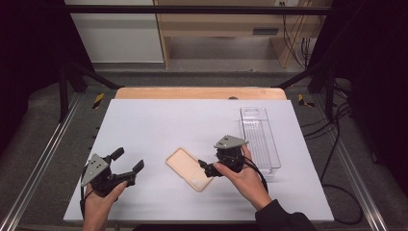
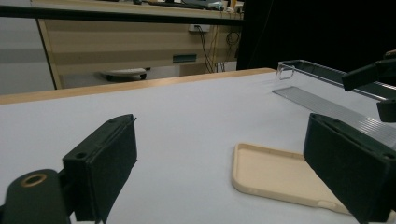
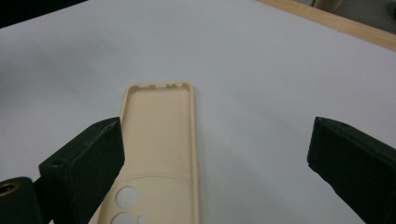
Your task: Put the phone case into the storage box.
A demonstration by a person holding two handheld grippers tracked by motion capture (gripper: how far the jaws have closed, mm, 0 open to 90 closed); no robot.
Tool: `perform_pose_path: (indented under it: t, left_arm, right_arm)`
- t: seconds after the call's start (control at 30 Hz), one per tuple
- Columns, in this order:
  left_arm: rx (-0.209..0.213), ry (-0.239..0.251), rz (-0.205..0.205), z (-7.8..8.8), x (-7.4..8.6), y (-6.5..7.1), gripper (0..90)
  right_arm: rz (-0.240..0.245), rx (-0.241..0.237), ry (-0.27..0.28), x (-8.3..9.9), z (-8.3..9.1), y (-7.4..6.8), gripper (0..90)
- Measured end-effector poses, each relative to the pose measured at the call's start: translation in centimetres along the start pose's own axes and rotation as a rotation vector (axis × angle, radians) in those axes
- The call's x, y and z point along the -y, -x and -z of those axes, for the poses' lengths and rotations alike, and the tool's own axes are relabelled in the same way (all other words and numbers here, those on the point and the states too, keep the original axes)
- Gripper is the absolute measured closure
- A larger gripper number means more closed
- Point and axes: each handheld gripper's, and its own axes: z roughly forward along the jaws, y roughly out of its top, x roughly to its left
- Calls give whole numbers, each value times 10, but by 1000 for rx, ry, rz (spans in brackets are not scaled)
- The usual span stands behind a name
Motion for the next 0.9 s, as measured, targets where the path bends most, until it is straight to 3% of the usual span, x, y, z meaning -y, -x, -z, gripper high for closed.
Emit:
perform_pose_path:
  t: [0.4, 0.9]
  left_arm:
    - [12, 1, 11, -1, 5, -2, 60]
    - [55, -21, -18, -7, 6, 5, 61]
  right_arm:
    - [0, -61, -123, 13, -24, -15, 50]
    - [1, -107, -238, 31, -44, -32, 54]
